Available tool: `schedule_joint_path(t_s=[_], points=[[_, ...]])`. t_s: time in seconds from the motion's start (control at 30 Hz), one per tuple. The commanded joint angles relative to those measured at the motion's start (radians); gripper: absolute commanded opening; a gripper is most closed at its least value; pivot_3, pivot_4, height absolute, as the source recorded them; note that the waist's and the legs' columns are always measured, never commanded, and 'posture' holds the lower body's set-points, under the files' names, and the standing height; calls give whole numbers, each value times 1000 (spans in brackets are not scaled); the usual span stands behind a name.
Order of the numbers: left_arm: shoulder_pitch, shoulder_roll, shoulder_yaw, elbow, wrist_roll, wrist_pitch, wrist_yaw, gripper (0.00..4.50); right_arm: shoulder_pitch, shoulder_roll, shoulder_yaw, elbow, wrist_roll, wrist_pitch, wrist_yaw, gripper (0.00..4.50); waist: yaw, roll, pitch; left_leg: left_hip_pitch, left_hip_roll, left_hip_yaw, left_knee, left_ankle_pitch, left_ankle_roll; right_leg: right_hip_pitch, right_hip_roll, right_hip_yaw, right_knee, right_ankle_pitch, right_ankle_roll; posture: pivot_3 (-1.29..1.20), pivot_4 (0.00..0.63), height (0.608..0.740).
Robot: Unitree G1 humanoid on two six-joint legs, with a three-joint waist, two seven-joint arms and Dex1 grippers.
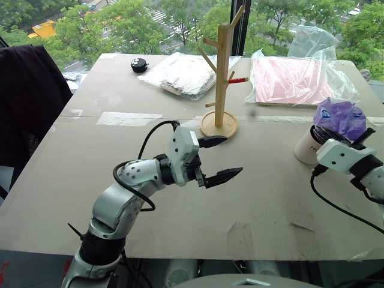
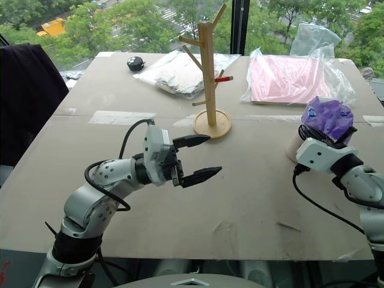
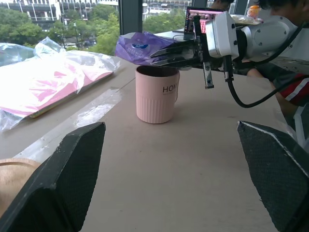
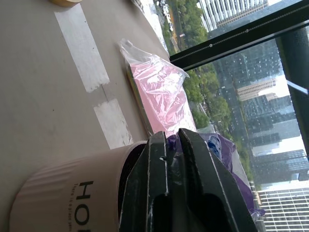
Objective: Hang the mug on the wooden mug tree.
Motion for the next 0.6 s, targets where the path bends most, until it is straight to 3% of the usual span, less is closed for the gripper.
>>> schedule_joint_path(t_s=[0.03,0.37,0.6], points=[[-36,-10,-6,-18,-22,1,-4,4500,-14,-42,-108,-21,-13,-14,-35,61,1,0,0,0,0,0,0,0,0,0,0,0,0,0,0,0,150,740],[-107,-37,-63,-14,-20,35,-1,4500,91,-107,-286,158,-25,-70,-78,61,1,0,0,0,-1,0,0,0,0,1,0,0,0,0,0,0,150,740],[-129,-51,-100,7,-4,33,-3,4500,187,-103,-307,356,-24,-56,-103,61,0,0,0,1,-1,1,0,0,0,2,0,1,0,0,0,0,150,740]])
